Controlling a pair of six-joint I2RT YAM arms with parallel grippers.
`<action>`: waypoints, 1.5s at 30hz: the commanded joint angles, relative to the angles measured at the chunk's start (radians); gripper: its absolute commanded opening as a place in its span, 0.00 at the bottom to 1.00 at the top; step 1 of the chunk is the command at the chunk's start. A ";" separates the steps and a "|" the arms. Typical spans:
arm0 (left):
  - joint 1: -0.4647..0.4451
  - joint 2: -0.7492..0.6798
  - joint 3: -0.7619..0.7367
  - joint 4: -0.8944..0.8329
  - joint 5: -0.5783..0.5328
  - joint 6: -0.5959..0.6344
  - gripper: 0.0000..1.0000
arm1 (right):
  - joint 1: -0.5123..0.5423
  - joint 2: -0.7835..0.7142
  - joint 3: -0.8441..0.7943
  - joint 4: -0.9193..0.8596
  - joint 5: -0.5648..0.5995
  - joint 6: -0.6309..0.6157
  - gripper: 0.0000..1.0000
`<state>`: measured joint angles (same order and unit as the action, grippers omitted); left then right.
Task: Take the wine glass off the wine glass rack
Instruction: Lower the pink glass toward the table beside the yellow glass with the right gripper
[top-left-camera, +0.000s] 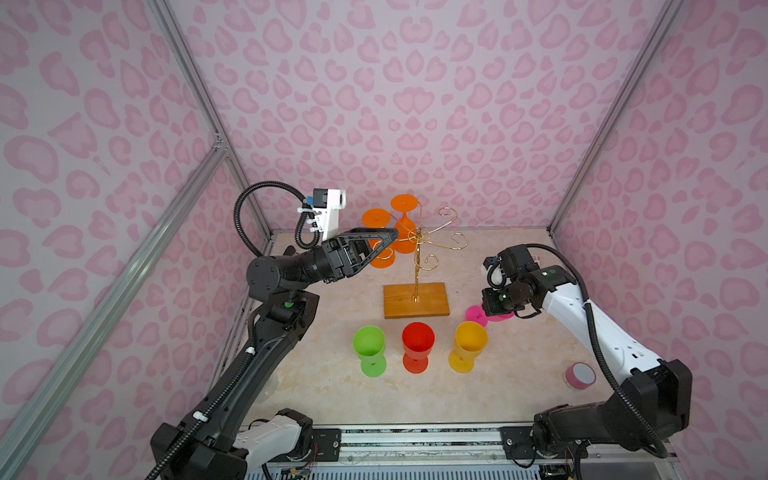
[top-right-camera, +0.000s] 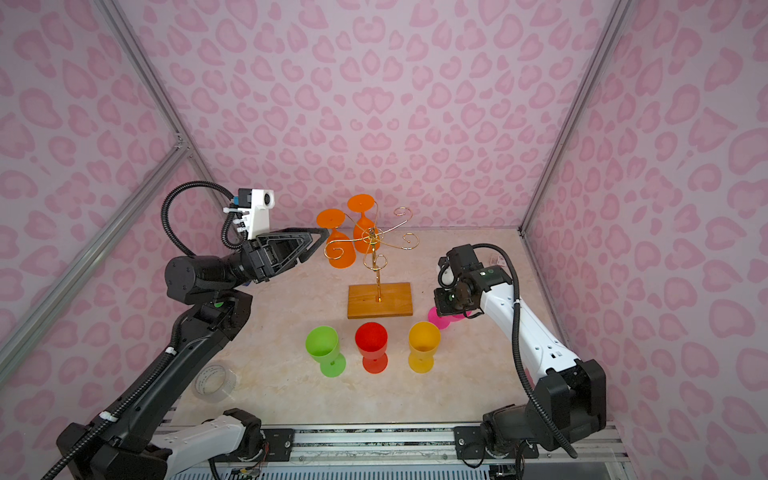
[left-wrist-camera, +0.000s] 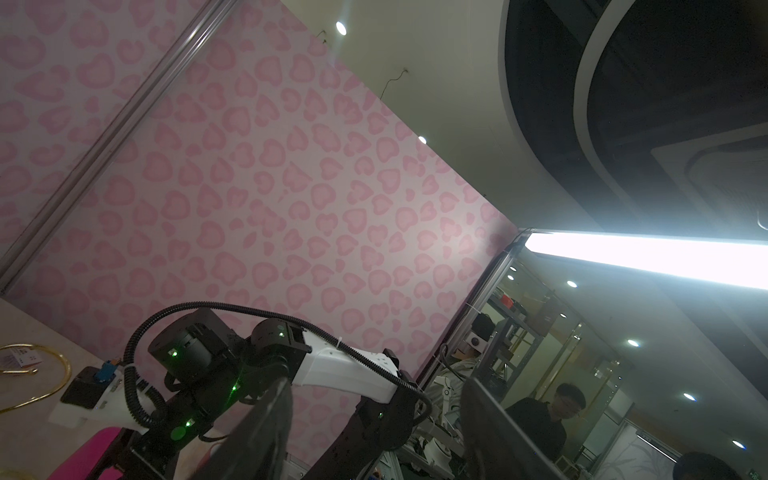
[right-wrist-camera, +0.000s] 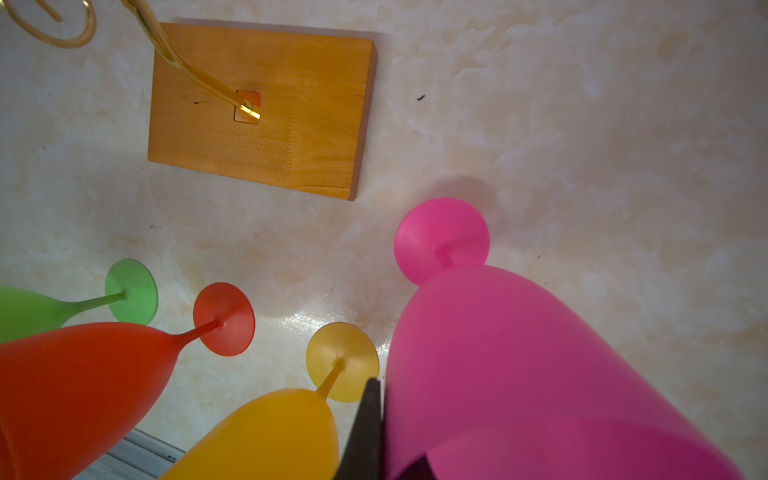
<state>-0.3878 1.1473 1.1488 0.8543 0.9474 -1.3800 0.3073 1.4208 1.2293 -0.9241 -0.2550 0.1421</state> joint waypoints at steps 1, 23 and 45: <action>0.004 -0.014 -0.006 -0.010 0.013 0.034 0.66 | 0.013 0.022 0.003 0.022 -0.005 -0.009 0.00; 0.016 -0.034 -0.032 -0.058 0.021 0.078 0.66 | 0.075 0.105 0.111 -0.033 0.053 -0.013 0.22; 0.075 -0.061 -0.094 -0.110 -0.012 0.100 0.68 | 0.070 -0.026 0.144 -0.074 0.064 0.011 0.43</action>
<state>-0.3267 1.0985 1.0542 0.7334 0.9436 -1.2903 0.3790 1.4147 1.3762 -0.9760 -0.2092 0.1406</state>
